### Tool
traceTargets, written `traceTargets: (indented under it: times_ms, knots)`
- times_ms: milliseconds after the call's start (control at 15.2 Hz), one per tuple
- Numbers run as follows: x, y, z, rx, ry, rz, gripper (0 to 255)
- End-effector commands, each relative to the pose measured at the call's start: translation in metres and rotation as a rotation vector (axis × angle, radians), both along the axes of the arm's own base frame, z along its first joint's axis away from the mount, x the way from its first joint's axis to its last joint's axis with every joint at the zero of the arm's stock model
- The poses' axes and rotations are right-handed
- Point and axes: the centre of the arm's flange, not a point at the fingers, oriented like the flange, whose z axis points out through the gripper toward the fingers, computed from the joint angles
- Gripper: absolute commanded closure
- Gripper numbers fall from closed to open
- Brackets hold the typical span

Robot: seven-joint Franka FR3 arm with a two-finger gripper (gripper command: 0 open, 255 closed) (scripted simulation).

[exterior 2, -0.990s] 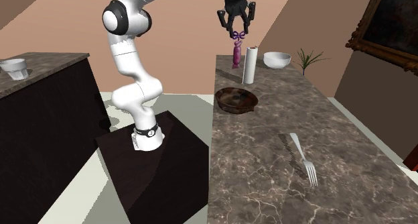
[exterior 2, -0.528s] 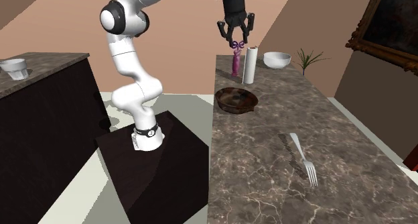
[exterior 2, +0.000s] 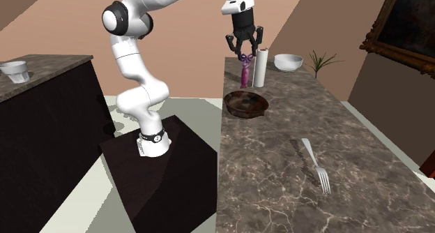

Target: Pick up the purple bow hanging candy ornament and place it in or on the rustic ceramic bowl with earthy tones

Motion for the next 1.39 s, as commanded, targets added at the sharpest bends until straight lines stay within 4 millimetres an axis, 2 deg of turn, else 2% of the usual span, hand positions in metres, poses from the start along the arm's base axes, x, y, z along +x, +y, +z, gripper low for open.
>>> traceTargets:
  times_ms: [0, 264, 726, 792, 1122, 1320]
  knots:
    - [0.0, -0.001, -0.011, 0.0, 0.0, 0.0, 255]
    - [0.0, -0.001, -0.029, 0.0, 0.0, 0.0, 255]
    - [0.0, -0.001, -0.029, 0.0, 0.0, 0.0, 255]
    - [0.0, -0.001, -0.029, 0.0, 0.0, 0.0, 0]
    - [0.0, -0.001, -0.029, 0.0, 0.0, 0.0, 0]
    - [-0.003, -0.008, 0.01, 0.0, 0.0, 0.0, 0]
